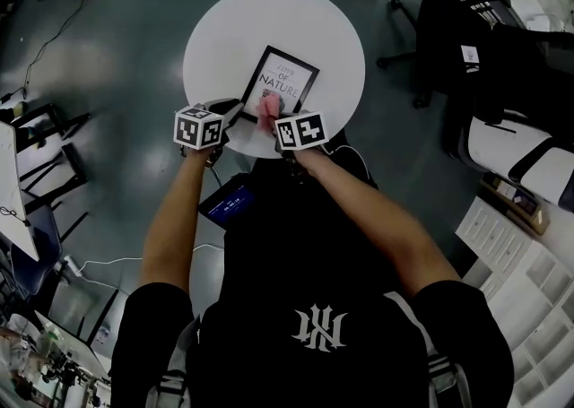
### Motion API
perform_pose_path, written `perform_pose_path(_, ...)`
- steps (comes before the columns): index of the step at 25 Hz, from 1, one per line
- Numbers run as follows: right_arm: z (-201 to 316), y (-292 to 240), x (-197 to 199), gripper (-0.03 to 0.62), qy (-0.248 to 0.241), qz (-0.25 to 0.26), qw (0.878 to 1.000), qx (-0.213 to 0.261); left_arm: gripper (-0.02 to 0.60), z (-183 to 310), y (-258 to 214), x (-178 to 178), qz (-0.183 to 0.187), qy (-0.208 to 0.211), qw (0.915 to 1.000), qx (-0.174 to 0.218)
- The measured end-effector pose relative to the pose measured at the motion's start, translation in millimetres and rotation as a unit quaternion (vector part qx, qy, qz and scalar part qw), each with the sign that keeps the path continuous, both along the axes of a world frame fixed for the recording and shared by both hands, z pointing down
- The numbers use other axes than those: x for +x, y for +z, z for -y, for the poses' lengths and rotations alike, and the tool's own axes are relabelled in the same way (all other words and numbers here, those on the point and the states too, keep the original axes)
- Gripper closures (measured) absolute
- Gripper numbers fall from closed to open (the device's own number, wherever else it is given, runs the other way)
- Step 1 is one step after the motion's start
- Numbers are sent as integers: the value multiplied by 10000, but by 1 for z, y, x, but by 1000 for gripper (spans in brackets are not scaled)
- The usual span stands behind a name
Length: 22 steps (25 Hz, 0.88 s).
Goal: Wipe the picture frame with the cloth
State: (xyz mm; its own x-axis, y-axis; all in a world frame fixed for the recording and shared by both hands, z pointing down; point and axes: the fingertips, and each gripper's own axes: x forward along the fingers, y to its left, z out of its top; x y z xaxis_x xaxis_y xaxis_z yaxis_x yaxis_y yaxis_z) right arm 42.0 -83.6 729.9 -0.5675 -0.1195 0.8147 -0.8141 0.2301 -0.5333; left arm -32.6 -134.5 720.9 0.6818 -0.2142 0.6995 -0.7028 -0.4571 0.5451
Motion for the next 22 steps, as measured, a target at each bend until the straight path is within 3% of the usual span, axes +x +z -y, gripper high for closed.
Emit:
perform_pose_path(17, -25, -8, 50, 569, 20, -764, 9971, -52, 534, -1, 1, 1, -4, -27, 10000, -10)
perform_pose_path(22, -25, -9, 66, 569, 283, -1079, 9935, -230, 534, -1, 1, -2, -6, -26, 10000, 34)
